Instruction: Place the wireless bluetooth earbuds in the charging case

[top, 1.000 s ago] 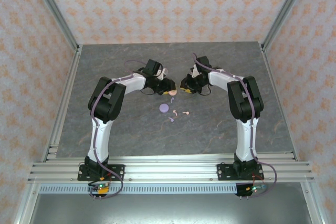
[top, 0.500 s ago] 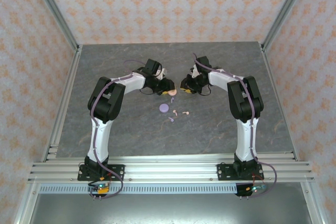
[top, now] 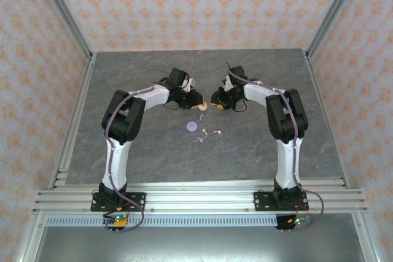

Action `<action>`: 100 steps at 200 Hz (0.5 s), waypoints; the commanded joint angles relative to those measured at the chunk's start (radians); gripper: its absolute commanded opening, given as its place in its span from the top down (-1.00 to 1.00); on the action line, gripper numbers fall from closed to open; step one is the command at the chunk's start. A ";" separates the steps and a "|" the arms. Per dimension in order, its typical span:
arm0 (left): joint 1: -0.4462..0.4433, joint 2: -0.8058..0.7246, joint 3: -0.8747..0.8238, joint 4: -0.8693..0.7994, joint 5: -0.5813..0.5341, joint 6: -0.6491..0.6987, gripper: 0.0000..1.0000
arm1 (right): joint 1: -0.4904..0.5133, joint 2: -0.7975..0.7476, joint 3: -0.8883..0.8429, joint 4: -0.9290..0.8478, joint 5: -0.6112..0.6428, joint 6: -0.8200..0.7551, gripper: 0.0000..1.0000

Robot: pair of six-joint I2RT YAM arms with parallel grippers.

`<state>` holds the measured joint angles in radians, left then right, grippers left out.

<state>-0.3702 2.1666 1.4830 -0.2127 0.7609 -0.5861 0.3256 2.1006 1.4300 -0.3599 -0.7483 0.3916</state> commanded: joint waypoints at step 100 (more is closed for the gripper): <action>0.020 -0.145 0.157 -0.074 0.268 0.223 0.72 | -0.117 -0.288 -0.172 0.246 -0.328 -0.117 0.19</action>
<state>-0.3557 2.1124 1.5700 -0.2211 0.9154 -0.4862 0.2218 1.8771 1.2648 -0.1780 -0.9630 0.3492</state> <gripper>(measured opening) 0.212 0.393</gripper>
